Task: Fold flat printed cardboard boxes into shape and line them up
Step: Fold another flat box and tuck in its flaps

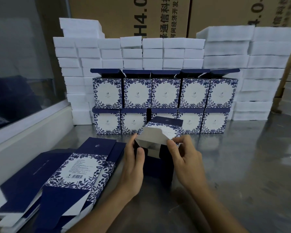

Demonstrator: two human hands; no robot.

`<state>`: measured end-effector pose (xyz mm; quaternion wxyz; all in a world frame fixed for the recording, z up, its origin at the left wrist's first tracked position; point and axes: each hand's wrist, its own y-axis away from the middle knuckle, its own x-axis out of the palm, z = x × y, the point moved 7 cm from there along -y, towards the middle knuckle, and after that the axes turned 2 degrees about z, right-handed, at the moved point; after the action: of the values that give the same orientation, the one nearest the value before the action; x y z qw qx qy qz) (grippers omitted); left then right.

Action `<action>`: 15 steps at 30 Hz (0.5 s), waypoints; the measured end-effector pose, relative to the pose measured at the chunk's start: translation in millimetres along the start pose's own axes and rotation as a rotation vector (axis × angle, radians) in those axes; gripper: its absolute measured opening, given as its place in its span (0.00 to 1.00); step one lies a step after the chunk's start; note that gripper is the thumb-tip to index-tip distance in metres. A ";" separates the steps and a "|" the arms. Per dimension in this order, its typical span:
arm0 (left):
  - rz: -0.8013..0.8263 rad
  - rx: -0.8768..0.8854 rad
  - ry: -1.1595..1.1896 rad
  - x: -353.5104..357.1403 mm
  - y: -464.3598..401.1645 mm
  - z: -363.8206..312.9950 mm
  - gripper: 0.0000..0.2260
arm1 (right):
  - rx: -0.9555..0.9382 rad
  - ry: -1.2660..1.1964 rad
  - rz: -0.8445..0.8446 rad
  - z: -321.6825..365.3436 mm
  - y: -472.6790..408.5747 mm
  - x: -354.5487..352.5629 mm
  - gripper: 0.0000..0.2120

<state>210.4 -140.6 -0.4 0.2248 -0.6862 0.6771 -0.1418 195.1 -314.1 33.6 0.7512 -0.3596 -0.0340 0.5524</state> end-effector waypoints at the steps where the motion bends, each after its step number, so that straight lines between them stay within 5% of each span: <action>1: -0.020 0.012 -0.028 -1.6 -0.3 -2.0 0.26 | -0.003 -0.001 0.004 0.9 0.6 1.4 0.23; 8: -0.263 0.146 -0.172 -26.0 -1.4 -14.4 0.08 | -0.041 -0.039 0.046 6.3 1.9 6.9 0.22; 15: -0.314 0.185 -0.301 -31.6 -1.8 -12.7 0.10 | -0.053 -0.048 0.079 8.6 1.3 8.3 0.25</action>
<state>204.3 -110.7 14.9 0.3602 -0.7731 0.5050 -0.1324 193.5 -302.5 36.3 0.7179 -0.3671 -0.0526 0.5891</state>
